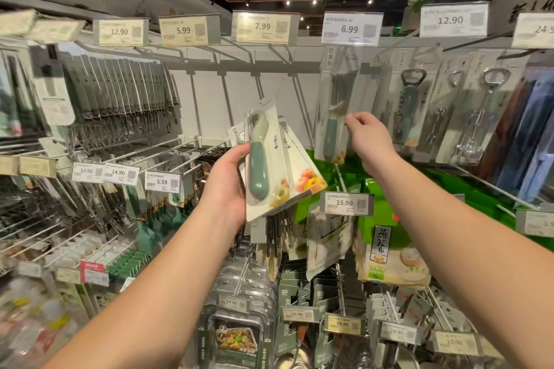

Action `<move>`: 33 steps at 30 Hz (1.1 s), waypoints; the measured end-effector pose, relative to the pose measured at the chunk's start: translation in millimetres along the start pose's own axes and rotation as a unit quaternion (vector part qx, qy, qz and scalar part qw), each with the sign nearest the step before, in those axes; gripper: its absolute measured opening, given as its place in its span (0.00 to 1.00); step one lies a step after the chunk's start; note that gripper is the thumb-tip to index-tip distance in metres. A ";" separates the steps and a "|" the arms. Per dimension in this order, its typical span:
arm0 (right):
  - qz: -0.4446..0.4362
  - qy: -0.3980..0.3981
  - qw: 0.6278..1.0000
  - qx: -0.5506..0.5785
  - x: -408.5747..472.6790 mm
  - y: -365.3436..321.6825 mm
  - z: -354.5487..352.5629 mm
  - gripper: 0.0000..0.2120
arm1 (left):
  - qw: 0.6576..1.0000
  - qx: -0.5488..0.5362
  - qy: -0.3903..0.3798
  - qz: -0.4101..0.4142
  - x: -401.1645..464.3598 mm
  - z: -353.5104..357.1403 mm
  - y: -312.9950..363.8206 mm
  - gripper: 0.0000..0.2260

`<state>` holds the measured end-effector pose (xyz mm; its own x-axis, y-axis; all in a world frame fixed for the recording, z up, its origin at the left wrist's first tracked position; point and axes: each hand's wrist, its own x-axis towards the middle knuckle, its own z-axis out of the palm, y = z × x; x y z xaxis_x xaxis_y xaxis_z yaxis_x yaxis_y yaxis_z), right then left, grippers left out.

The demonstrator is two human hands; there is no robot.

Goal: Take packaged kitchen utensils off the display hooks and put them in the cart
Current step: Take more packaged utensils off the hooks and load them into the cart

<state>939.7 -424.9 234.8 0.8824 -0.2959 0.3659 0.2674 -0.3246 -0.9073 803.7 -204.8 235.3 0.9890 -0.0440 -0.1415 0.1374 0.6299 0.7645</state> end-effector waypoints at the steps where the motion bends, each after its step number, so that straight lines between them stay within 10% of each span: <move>1: 0.000 0.004 1.000 0.000 2.9 0.1 -0.1 0.13 | 1.000 0.002 0.000 -0.001 0.2 -0.2 -0.1 0.09; 33: 0.112 0.032 0.990 0.079 42.7 1.2 19.2 0.05 | 1.000 0.030 0.008 -0.004 0.7 -17.3 7.0 0.08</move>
<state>985.2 -420.7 245.4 0.9015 -0.4020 0.1605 0.1298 -0.1025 -0.9862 804.4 -187.0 229.7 0.9870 -0.0363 -0.1565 0.1482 0.5825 0.7992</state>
